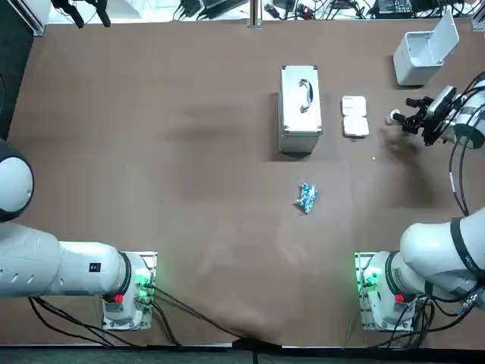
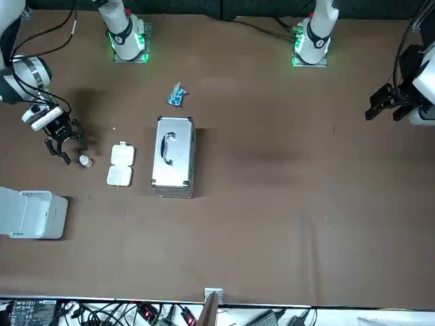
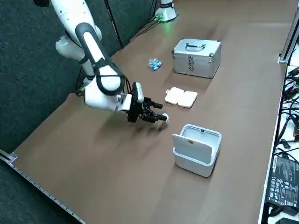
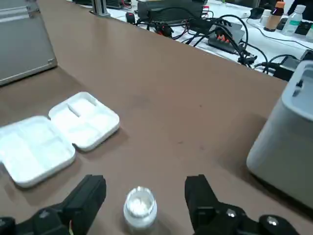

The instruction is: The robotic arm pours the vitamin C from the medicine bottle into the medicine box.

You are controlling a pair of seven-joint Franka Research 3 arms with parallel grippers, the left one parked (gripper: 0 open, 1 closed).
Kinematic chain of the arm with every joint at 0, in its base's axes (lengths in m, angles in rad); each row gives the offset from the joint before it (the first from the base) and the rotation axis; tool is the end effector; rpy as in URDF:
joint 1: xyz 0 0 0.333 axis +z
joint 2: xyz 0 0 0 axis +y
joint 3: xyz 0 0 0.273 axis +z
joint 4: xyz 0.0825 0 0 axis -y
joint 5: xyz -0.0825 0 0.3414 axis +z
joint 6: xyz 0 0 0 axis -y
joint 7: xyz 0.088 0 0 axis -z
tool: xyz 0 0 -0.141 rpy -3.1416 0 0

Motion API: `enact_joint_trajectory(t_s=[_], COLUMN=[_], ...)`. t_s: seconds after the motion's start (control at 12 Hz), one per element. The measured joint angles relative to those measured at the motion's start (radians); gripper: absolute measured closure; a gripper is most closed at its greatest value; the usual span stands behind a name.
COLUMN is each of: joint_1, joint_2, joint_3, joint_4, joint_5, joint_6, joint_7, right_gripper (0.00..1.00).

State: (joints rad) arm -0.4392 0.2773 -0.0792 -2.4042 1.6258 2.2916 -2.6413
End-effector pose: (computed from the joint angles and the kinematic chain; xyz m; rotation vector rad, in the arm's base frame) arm 0.4157 -0.1848 0.1616 -2.4342 -0.9123 -1.2725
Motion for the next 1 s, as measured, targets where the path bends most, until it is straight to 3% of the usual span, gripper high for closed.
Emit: enact_joint_trajectory(t_s=[0.33, 0.5, 0.92, 1.0], joint_1=[0.079, 0.116, 0.143, 0.155], joint_2=[-0.073, -0.101, -0.139, -0.145], joint_3=[0.001, 0.002, 0.002, 0.003], joint_4=[-0.014, -0.014, 0.03, 0.052], joint_5=[-0.002, -0.049, -0.334, -0.424], joint_6=[0.104, 0.146, 0.157, 0.154], joint_7=[0.059, 0.113, 0.407, 0.539], right_gripper=[0.0, 0.0, 0.0, 0.0])
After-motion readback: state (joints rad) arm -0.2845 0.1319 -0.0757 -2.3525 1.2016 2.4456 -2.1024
